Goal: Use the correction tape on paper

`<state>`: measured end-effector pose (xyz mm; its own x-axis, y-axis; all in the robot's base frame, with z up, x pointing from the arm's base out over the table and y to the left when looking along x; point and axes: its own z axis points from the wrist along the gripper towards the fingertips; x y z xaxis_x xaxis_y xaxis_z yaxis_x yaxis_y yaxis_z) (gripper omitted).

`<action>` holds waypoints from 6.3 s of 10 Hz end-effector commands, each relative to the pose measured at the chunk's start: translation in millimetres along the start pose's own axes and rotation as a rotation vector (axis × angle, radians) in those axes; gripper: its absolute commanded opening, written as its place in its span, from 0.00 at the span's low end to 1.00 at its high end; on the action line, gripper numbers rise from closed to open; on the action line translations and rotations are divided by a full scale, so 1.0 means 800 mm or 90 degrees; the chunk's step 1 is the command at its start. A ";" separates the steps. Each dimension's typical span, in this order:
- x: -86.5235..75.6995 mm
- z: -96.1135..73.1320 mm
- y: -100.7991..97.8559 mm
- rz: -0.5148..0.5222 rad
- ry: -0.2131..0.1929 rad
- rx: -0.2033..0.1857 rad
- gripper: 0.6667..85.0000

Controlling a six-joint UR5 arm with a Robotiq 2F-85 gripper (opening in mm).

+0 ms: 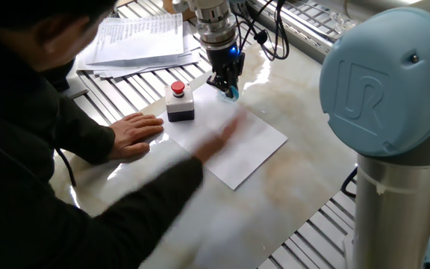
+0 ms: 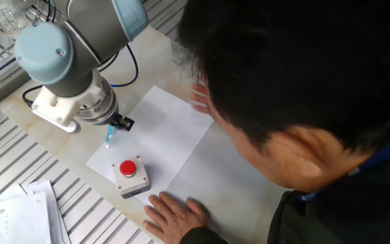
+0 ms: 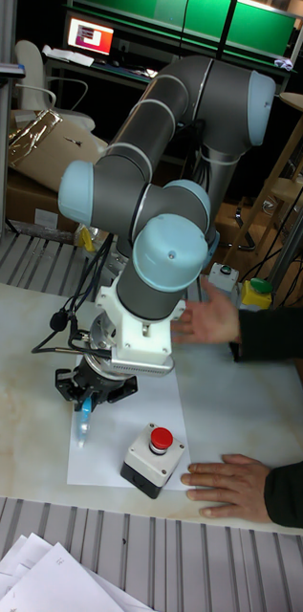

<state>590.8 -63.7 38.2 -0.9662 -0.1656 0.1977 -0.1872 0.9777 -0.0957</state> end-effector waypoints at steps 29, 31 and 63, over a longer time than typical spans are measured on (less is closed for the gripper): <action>0.045 -0.011 -0.008 -0.015 0.098 -0.017 0.01; 0.046 -0.008 -0.006 -0.010 0.106 -0.021 0.01; 0.051 0.006 -0.010 -0.030 0.122 -0.024 0.01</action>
<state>552.6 -81.5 42.5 -0.9024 -0.1880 0.3878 -0.2285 0.9717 -0.0605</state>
